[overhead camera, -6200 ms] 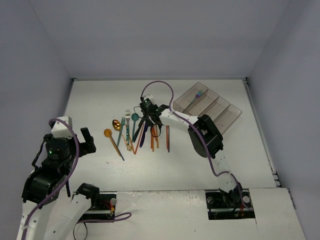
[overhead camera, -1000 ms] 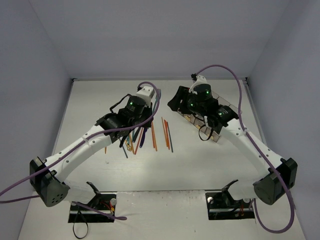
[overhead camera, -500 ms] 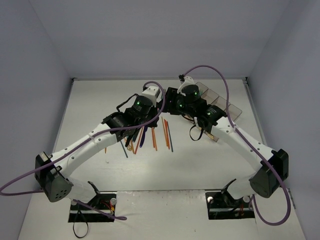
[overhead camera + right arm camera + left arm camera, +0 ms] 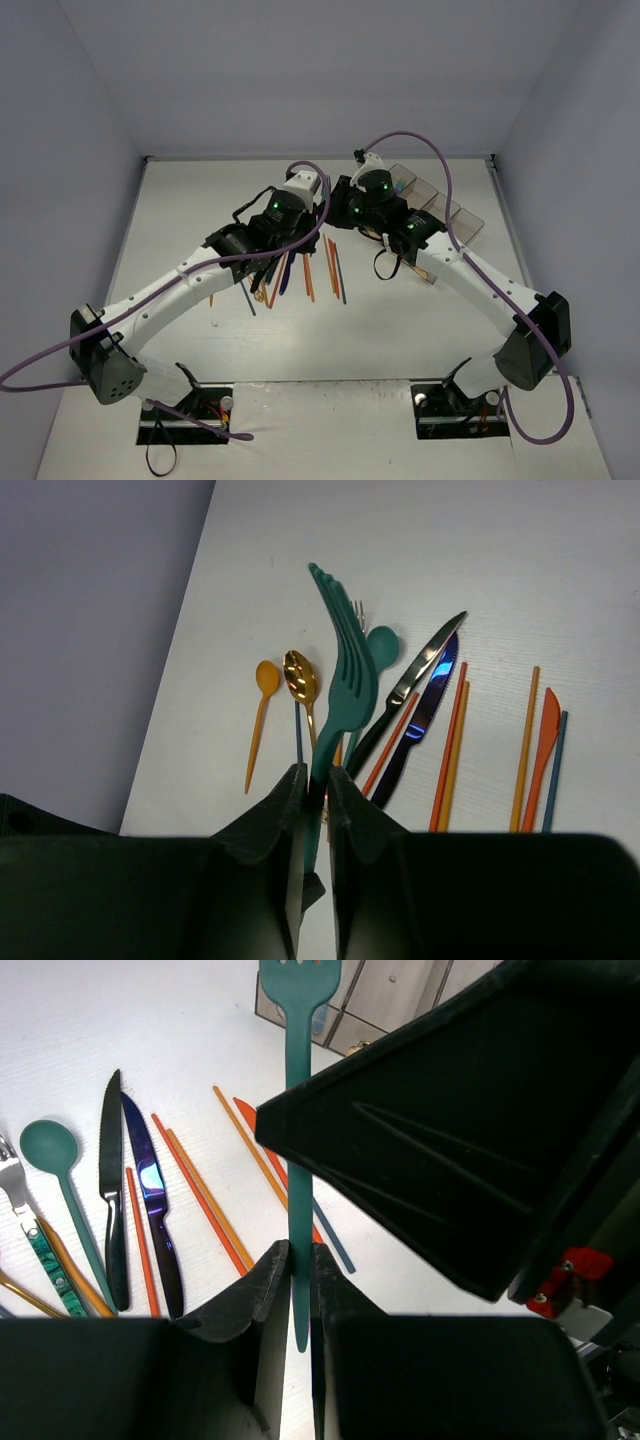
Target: Sort the eating utensils into containers
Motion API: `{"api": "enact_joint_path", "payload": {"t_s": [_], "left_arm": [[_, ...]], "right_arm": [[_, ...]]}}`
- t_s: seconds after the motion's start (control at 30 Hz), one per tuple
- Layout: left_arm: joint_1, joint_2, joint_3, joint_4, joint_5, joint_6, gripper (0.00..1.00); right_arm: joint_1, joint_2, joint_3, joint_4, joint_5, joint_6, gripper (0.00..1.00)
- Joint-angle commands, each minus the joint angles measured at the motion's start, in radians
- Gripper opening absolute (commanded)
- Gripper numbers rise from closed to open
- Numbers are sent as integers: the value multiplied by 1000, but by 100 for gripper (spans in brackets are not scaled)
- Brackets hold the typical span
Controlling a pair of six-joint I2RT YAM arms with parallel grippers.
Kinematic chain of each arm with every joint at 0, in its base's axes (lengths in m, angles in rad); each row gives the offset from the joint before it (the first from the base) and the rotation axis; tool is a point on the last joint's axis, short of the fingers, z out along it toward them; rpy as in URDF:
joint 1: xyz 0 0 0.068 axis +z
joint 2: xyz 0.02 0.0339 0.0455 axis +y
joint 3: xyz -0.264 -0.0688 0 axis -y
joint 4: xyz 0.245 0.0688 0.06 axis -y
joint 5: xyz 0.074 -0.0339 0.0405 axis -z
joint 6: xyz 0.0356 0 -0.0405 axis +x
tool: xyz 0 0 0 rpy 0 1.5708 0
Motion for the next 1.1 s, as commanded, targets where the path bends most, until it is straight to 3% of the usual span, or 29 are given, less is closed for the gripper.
{"api": "enact_joint_path", "payload": {"t_s": [0.0, 0.07, 0.1, 0.23, 0.27, 0.37, 0.67, 1.07], "left_arm": [[-1, -10, 44, 58, 7, -11, 0], [1, -10, 39, 51, -6, -8, 2], [2, -12, 35, 43, -17, -8, 7], [9, -30, 8, -11, -83, -32, 58], [17, -34, 1, -30, -102, -45, 67], [64, -60, -37, -74, -119, -73, 78], [242, -323, -286, -115, -81, -80, 81], [276, -532, -399, -234, -147, -80, 82]], "right_arm": [[8, -10, -3, 81, 29, -2, 0], [7, -9, -9, 81, 40, -7, 0], [4, -8, -8, 81, 45, -11, 0], [-17, 2, -9, 80, 69, -24, 0], [-28, 5, -9, 80, 72, -24, 0], [-96, 18, -7, 81, 73, -25, 0], [-342, 177, 99, 87, 72, -38, 0], [-493, 510, 314, 107, 87, 54, 0]]}}
